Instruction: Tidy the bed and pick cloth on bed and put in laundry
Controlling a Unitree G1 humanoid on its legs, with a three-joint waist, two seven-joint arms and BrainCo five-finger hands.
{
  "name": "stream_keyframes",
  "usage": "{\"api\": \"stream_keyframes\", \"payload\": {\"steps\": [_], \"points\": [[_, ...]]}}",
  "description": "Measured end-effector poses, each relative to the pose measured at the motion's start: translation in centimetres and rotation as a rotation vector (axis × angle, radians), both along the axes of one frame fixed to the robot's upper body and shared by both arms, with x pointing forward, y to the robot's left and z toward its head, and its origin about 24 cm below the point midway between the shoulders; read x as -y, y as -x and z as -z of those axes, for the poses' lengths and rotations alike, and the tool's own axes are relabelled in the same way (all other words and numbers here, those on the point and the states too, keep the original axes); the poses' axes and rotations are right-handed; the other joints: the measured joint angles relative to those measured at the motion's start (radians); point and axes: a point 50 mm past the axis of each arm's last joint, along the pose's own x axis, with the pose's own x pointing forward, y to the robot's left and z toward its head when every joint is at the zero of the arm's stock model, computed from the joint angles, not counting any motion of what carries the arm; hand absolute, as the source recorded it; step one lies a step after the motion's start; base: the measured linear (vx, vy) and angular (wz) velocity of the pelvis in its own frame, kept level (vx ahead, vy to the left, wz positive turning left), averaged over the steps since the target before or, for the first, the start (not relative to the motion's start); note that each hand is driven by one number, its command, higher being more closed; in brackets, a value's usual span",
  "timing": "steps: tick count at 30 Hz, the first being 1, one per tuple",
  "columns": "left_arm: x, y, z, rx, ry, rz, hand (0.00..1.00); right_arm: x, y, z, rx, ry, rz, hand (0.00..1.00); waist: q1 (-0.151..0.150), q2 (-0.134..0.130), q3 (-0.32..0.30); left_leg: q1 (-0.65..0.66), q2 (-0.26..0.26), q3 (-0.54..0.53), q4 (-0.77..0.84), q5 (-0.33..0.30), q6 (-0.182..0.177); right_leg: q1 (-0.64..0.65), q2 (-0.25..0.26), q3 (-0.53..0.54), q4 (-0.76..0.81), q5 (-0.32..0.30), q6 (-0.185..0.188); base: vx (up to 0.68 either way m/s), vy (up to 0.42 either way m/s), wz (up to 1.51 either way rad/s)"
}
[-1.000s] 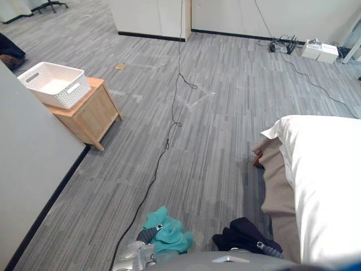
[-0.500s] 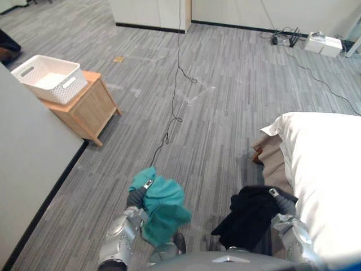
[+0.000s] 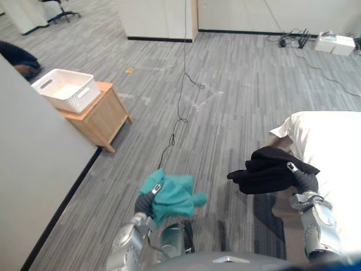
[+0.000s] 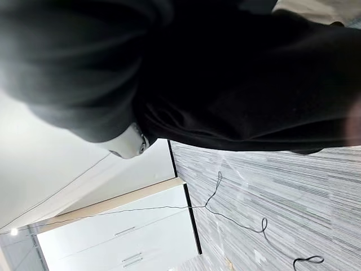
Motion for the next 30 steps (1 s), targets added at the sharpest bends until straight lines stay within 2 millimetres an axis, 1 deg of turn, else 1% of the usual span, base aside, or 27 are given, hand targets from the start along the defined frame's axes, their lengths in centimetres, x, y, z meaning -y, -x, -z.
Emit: {"api": "stream_keyframes", "payload": {"steps": [1, 2, 3, 4, 5, 6, 7, 8, 10, 12, 13, 14, 15, 16, 17, 18, 19, 20, 21, 22, 23, 24, 25, 27, 28, 29, 30], "points": [[-0.4, 1.0, -0.1, -0.006, -0.008, -0.02, 1.0, -0.6, 2.3, 0.4, -0.013, -0.011, -0.016, 1.0, -0.005, -0.033, -0.039, 0.013, -0.034, 0.025, -0.029, -0.03, 0.01, -0.022, -0.022, 0.034, 0.062, -0.003, 0.004, 0.48, 0.2, -0.33], [-0.5, 1.4, -0.3, -0.001, -0.009, -0.033, 1.0, -0.9, 4.7, 0.7, -0.022, -0.015, -0.034, 1.0, -0.014, -0.046, -0.05, 0.024, -0.045, 0.036, -0.035, -0.056, 0.025, -0.129, -0.029, 0.062, 0.302, 0.025, 0.084, 0.42, 0.116, -0.21], [-0.8, 1.6, -0.4, -0.001, -0.016, -0.04, 1.0, -1.1, 5.6, 0.9, -0.03, -0.02, -0.041, 1.0, -0.016, -0.05, -0.049, 0.038, -0.047, 0.042, -0.04, -0.064, 0.025, -0.171, -0.032, 0.081, 0.393, 0.05, 0.134, 0.43, 0.129, -0.18], [-1.1, 2.0, -0.5, -0.003, -0.025, -0.043, 1.0, -1.5, 6.9, 1.3, -0.042, -0.033, -0.05, 1.0, -0.022, -0.064, -0.043, 0.079, -0.057, 0.048, -0.052, -0.08, 0.017, -0.239, -0.034, 0.12, 0.57, 0.12, 0.23, 0.33, 0.111, -0.2], [-1.4, 2.4, -0.6, -0.004, -0.039, -0.042, 1.0, -1.9, 8.2, 1.6, -0.046, -0.044, -0.059, 1.0, -0.039, -0.075, -0.035, 0.133, -0.071, 0.051, -0.068, -0.106, 0.021, -0.304, -0.044, 0.138, 0.747, 0.185, 0.259, 0.41, 0.104, -0.21], [-1.6, 2.4, -0.9, 0.005, -0.051, -0.035, 1.0, -2.1, 9.4, 1.8, -0.051, -0.048, -0.071, 1.0, -0.047, -0.085, -0.038, 0.182, -0.076, 0.054, -0.084, -0.122, 0.033, -0.355, -0.045, 0.138, 0.869, 0.186, 0.236, 0.49, 0.081, -0.17], [-1.9, 1.9, -2.2, 0.143, -0.165, -0.043, 1.0, -2.3, 10.5, 1.8, -0.048, -0.037, -0.101, 1.0, -0.06, -0.084, -0.038, 0.243, -0.073, 0.052, -0.108, -0.14, 0.031, -0.411, -0.035, 0.115, 0.956, 0.168, 0.204, 0.4, 0.032, -0.07], [-2.0, 1.4, -3.4, 0.244, -0.204, -0.052, 1.0, -2.3, 11.3, 1.8, -0.038, -0.031, -0.113, 1.0, -0.066, -0.081, -0.036, 0.275, -0.066, 0.048, -0.123, -0.148, 0.027, -0.447, -0.024, 0.098, 0.971, 0.157, 0.187, 0.38, -0.005, 0.12], [-1.6, -1.3, -5.6, 0.375, -0.146, -0.057, 1.0, -2.4, 13.1, 1.3, 0.014, -0.014, -0.129, 1.0, -0.072, -0.054, -0.035, 0.356, -0.035, 0.005, -0.165, -0.165, -0.002, -0.544, 0.004, 0.019, 0.895, 0.121, 0.139, 0.43, -0.032, 0.43], [-1.2, -2.8, -6.1, 0.416, -0.114, -0.055, 1.0, -2.7, 13.6, 0.8, 0.077, -0.001, -0.148, 1.0, -0.101, -0.04, -0.033, 0.43, -0.005, -0.044, -0.223, -0.163, -0.021, -0.581, 0.01, -0.052, 0.707, 0.112, 0.114, 0.49, -0.081, 0.89], [-0.8, -3.7, -6.2, 0.423, -0.099, -0.044, 1.0, -2.9, 13.7, 0.5, 0.118, 0.004, -0.149, 1.0, -0.109, -0.038, -0.033, 0.471, 0.011, -0.072, -0.256, -0.163, -0.034, -0.591, 0.009, -0.082, 0.52, 0.137, 0.099, 0.72, -0.207, 1.09], [-0.4, -3.9, -5.9, 0.408, -0.078, -0.038, 1.0, -3.2, 13.6, 0.3, 0.157, 0.005, -0.147, 1.0, -0.111, -0.038, -0.032, 0.514, 0.026, -0.084, -0.271, -0.171, -0.049, -0.597, 0.009, -0.081, 0.331, 0.192, 0.094, 0.53, -0.168, 0.79], [-0.3, -3.8, -5.6, 0.397, -0.068, -0.039, 1.0, -3.3, 13.6, 0.2, 0.168, 0.004, -0.144, 1.0, -0.11, -0.038, -0.033, 0.527, 0.029, -0.089, -0.274, -0.176, -0.057, -0.595, 0.006, -0.076, 0.276, 0.212, 0.097, 0.71, -0.283, 0.76], [-0.1, -3.4, -5.0, 0.37, -0.047, -0.042, 1.0, -3.7, 13.3, 0.1, 0.202, 0.004, -0.139, 1.0, -0.114, -0.038, -0.033, 0.567, 0.04, -0.093, -0.276, -0.197, -0.085, -0.594, -0.006, -0.063, 0.188, 0.249, 0.108, 0.53, -0.232, 0.63], [-0.1, -3.1, -4.9, 0.361, -0.042, -0.047, 1.0, -3.8, 13.3, 0.1, 0.209, 0.007, -0.142, 1.0, -0.118, -0.037, -0.032, 0.586, 0.047, -0.093, -0.277, -0.21, -0.093, -0.595, -0.014, -0.058, 0.194, 0.265, 0.107, 0.68, -0.292, 0.82], [-0.1, -2.5, -4.4, 0.336, -0.035, -0.054, 1.0, -4.0, 13.4, 0.6, 0.194, -0.002, -0.149, 1.0, -0.12, -0.021, -0.035, 0.622, 0.069, -0.091, -0.273, -0.224, -0.102, -0.602, -0.014, -0.072, 0.287, 0.323, 0.073, 0.71, -0.318, 0.6], [0.5, -1.9, -3.9, 0.318, 0.014, -0.081, 1.0, -4.4, 12.9, 1.1, 0.186, -0.025, -0.174, 1.0, -0.112, 0.008, -0.049, 0.612, 0.116, -0.09, -0.193, -0.216, -0.102, -0.614, 0.002, -0.096, 0.391, 0.238, 0.034, 0.7, -0.319, 0.45], [0.6, -1.6, -3.8, 0.312, 0.032, -0.093, 1.0, -4.7, 12.5, 1.1, 0.193, -0.033, -0.198, 1.0, -0.105, 0.026, -0.048, 0.592, 0.137, -0.092, -0.142, -0.205, -0.097, -0.614, 0.008, -0.11, 0.415, 0.211, 0.017, 0.82, -0.401, 0.2], [0.8, -1.1, -3.5, 0.296, 0.063, -0.113, 1.0, -5.7, 11.2, 1.0, 0.224, -0.052, -0.25, 1.0, -0.096, 0.045, -0.047, 0.542, 0.165, -0.104, -0.014, -0.152, -0.083, -0.602, 0.013, -0.131, 0.452, 0.154, -0.005, 0.64, -0.351, 0.2], [1.4, -0.4, -2.6, 0.223, 0.099, -0.13, 1.0, -7.1, 9.3, 0.5, 0.261, -0.062, -0.276, 1.0, -0.093, 0.059, -0.046, 0.456, 0.196, -0.141, 0.154, -0.013, -0.086, -0.562, 0.021, -0.149, 0.455, 0.104, -0.024, 0.63, -0.348, 0.25], [1.7, -0.2, -2.3, 0.204, 0.123, -0.132, 1.0, -7.7, 8.5, 0.2, 0.276, -0.06, -0.278, 1.0, -0.089, 0.059, -0.043, 0.417, 0.21, -0.161, 0.231, 0.06, -0.09, -0.538, 0.025, -0.155, 0.444, 0.087, -0.028, 0.59, -0.33, 0.36], [2.3, 0.1, -1.8, 0.187, 0.15, -0.127, 1.0, -8.7, 6.8, -0.4, 0.295, -0.054, -0.279, 1.0, -0.086, 0.068, -0.035, 0.337, 0.249, -0.19, 0.389, 0.103, -0.102, -0.477, 0.047, -0.168, 0.41, 0.067, -0.033, 0.59, -0.314, 0.43], [4.2, 0.7, -0.8, 0.14, 0.192, -0.098, 1.0, -9.9, 4.2, -1.0, 0.3, -0.034, -0.278, 1.0, -0.067, 0.081, -0.026, 0.229, 0.292, -0.216, 0.6, 0.09, -0.099, -0.349, 0.081, -0.199, 0.319, 0.058, -0.042, 0.57, -0.3, 0.39], [6.1, 0.9, -0.3, 0.113, 0.184, -0.017, 1.0, -10.4, 2.0, -1.1, 0.262, -0.011, -0.257, 1.0, -0.039, 0.067, -0.015, 0.144, 0.265, -0.231, 0.685, 0.053, -0.102, -0.23, 0.091, -0.214, 0.225, 0.057, -0.048, 0.51, -0.222, 0.29], [7.8, 1.1, -0.2, 0.098, 0.175, 0.059, 1.0, -10.5, 0.0, -1.2, 0.226, 0.008, -0.235, 1.0, -0.014, 0.06, -0.012, 0.05, 0.196, -0.224, 0.656, -0.003, -0.107, -0.141, 0.096, -0.221, 0.128, 0.064, -0.056, 0.45, -0.169, 0.24], [8.2, 1.0, -0.3, 0.099, 0.171, 0.075, 1.0, -10.4, -0.5, -1.1, 0.213, 0.017, -0.228, 1.0, -0.005, 0.061, -0.011, 0.023, 0.168, -0.222, 0.626, -0.023, -0.108, -0.117, 0.097, -0.222, 0.101, 0.066, -0.057, 0.43, -0.121, 0.13], [8.9, 0.8, -0.4, 0.098, 0.165, 0.091, 1.0, -10.0, -1.1, -0.6, 0.181, 0.038, -0.214, 1.0, 0.006, 0.062, -0.01, -0.015, 0.104, -0.208, 0.535, -0.058, -0.112, -0.074, 0.095, -0.222, 0.052, 0.068, -0.058, 0.46, -0.072, -0.03]]}}
